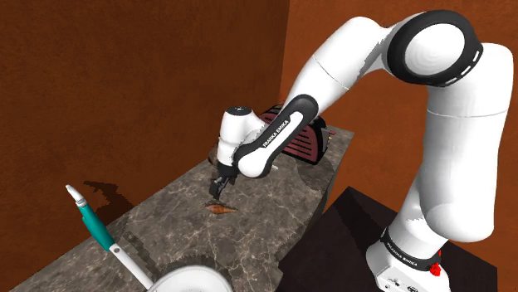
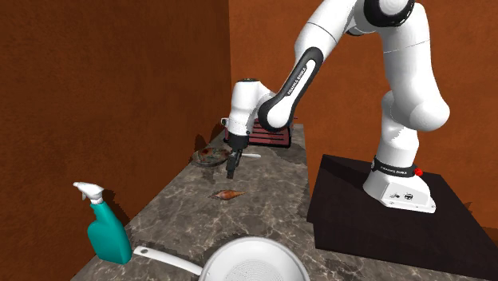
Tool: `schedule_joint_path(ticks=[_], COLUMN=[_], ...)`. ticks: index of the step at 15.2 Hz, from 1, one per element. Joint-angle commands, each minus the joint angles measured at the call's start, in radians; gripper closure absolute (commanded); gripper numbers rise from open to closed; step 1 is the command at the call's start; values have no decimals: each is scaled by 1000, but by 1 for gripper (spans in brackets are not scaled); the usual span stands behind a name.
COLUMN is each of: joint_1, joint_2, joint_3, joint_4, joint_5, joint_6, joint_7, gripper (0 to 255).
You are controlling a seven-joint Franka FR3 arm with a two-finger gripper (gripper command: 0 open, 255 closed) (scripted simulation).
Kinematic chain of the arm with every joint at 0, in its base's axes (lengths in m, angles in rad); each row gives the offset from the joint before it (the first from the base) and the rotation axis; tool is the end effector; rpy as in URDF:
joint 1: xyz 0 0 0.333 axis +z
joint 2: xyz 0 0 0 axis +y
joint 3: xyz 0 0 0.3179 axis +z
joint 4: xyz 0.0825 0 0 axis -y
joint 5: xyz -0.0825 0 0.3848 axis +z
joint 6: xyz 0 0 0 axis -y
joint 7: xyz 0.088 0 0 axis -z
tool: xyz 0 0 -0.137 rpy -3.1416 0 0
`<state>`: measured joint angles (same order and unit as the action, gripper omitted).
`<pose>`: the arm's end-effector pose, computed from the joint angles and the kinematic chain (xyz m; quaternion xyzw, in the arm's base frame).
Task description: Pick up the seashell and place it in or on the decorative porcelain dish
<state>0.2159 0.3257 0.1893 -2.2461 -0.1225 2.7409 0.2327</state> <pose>0.5193 0.2284 0.2114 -0.9873 -0.1321 -0.0839 0.0286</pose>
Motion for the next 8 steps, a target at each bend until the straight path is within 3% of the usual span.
schedule_joint_path(ticks=[1,8], joint_1=[24,67], joint_2=[81,215], joint_3=[-20,-58], joint_4=[49,128], joint_5=[-37,-78], joint_6=[34,90], joint_7=[21,53], gripper=[0,0])
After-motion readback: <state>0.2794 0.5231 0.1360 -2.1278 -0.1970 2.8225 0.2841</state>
